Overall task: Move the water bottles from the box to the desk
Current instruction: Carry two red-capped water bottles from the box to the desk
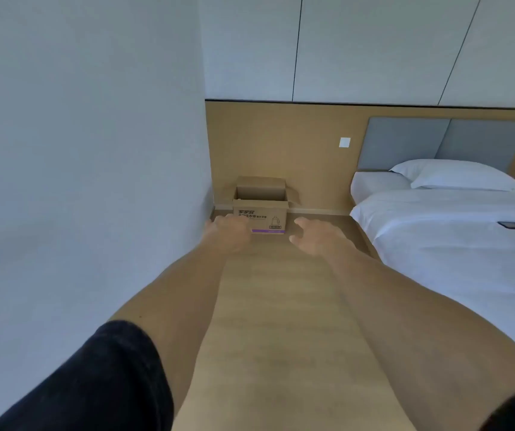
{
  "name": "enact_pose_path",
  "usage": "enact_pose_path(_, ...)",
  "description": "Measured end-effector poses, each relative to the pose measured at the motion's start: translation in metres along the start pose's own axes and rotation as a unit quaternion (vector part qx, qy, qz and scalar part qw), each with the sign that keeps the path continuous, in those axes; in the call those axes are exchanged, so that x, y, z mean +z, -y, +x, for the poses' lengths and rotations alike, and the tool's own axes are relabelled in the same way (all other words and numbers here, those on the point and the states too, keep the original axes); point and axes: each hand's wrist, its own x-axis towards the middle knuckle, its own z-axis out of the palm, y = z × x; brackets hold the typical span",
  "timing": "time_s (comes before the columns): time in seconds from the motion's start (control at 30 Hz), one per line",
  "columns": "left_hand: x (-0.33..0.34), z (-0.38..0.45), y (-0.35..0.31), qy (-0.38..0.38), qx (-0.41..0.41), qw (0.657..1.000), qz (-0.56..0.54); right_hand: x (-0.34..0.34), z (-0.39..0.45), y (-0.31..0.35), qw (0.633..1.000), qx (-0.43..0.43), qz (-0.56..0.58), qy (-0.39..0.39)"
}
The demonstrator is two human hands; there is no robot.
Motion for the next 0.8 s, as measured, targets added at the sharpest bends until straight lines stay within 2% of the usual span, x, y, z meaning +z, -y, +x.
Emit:
enact_pose_path(0.43,-0.002,0.167,0.069,0.024,0.025,0.999,-0.002,0.000,0.149,0.055,0.999,0.028,0.010,0.013)
enact_pose_path(0.8,0.011,0.264,0.081,0.037,0.033,0.999,-0.001,0.016,0.254,0.061,0.999,0.018,0.013,0.028)
